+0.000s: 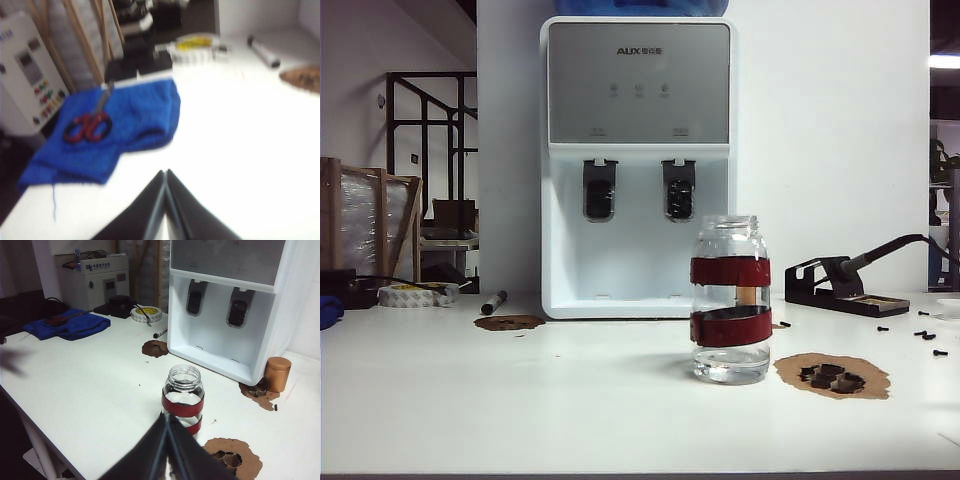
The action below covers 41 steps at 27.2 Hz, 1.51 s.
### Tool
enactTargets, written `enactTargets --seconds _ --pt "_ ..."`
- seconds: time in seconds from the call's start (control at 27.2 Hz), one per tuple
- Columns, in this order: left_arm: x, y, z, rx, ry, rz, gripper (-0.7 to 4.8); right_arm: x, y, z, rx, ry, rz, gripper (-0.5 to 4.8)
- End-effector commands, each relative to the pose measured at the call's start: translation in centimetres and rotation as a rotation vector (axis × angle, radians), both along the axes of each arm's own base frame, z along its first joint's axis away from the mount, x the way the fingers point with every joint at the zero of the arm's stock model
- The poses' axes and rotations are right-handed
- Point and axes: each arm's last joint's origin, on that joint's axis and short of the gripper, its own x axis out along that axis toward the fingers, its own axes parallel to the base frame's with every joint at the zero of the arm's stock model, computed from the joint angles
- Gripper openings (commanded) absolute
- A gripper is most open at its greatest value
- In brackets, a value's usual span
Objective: Pick up the water bottle with two loops of red belts, then reach the front water dispenser and gently press the gray-black baffle horizontally to get a little water.
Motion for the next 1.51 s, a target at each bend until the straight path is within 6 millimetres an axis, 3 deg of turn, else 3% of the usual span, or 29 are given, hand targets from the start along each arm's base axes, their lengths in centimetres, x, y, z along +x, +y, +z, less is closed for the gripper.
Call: enactTargets --seconds 0.04,0.66,1.29,1.51 --pt "-0.3 -0.1 0.0 -0.013 0.002 -0.049 -0.01 -0.1 0.0 0.3 0.006 -0.016 0.003 -0.01" --pt "-2.9 -0.4 1.3 -0.020 -0.160 -0.121 -0.01 -0.4 -0.2 0.0 0.001 -0.004 0.003 -0.01" --pt "-2.9 -0.4 1.3 -0.021 -0.158 -0.121 -0.01 -0.5 -0.3 -1.0 -0.048 0.082 0.004 -0.01" --pt "-2.9 -0.4 1.3 -0.021 -0.158 -0.121 -0.01 -0.1 0.0 -2.5 -0.071 0.129 0.004 -0.01"
